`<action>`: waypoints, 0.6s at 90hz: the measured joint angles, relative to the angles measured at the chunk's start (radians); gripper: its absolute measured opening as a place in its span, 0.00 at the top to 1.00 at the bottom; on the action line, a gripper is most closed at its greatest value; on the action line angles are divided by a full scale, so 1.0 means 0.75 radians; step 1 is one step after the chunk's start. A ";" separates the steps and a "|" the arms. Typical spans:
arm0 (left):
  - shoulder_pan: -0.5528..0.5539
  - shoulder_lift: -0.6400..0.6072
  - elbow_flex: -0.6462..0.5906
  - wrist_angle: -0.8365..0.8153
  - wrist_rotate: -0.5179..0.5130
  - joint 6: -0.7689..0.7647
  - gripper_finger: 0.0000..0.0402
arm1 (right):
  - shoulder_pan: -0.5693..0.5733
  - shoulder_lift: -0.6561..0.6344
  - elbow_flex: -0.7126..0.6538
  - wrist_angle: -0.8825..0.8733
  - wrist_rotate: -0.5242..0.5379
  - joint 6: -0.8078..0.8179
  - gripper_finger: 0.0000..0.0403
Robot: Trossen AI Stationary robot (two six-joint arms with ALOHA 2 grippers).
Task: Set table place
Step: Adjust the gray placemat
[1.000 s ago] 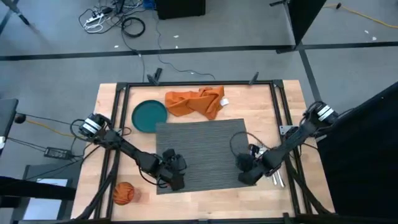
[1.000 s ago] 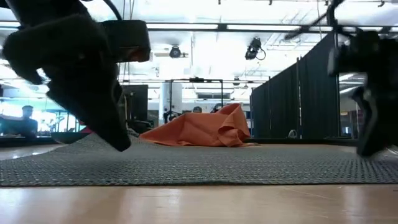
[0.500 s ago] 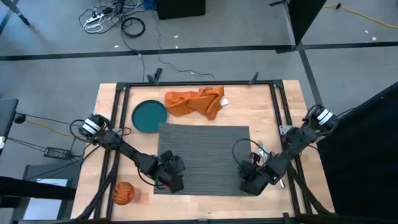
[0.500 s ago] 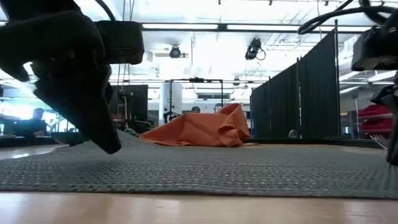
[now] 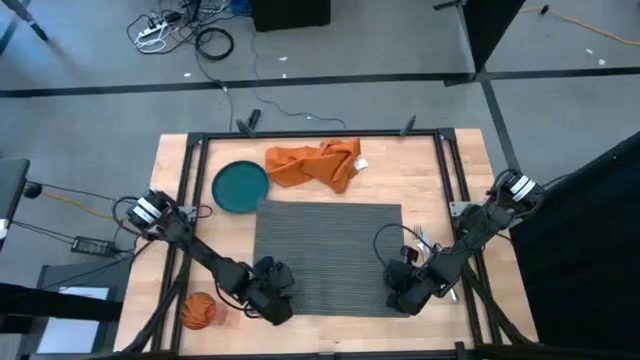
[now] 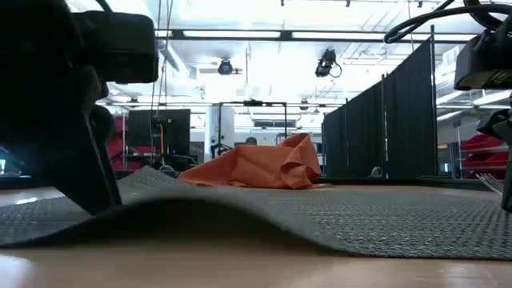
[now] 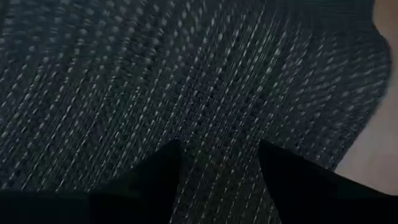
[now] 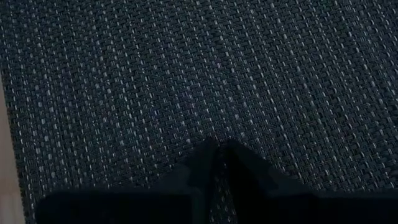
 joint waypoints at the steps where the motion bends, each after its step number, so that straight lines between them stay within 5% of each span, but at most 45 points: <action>1: 0.000 0.000 0.000 0.005 0.002 0.001 0.50 | 0.000 0.000 0.000 0.000 0.000 0.000 0.95; 54: -0.033 0.010 0.199 -0.345 0.098 0.072 0.50 | 0.040 -0.062 0.025 -0.041 -0.093 -0.047 0.95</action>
